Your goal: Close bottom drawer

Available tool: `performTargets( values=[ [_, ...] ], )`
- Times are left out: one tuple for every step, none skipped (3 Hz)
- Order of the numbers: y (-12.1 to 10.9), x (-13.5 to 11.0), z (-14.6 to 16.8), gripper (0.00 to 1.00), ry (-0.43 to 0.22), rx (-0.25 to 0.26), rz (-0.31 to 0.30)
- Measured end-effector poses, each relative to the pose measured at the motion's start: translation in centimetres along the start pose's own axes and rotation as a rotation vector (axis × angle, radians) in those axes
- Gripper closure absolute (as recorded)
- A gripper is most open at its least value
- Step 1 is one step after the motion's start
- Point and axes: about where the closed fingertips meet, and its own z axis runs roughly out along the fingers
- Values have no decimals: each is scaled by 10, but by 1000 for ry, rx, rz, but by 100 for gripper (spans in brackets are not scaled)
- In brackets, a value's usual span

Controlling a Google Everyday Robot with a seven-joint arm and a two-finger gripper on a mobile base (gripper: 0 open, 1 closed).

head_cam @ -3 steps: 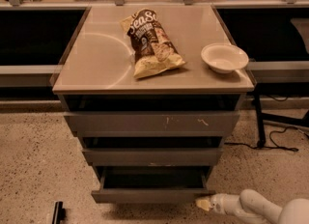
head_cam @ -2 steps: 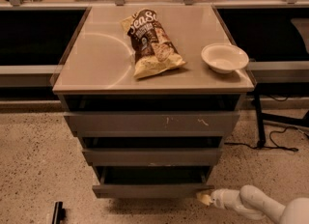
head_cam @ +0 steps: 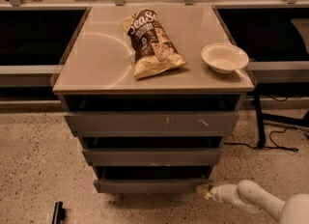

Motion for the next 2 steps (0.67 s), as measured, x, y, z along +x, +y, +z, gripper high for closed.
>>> performTargets(
  values=[
    [-8, 6, 5, 100, 13, 8, 16],
    [-14, 3, 7, 100, -12, 58, 8]
  ],
)
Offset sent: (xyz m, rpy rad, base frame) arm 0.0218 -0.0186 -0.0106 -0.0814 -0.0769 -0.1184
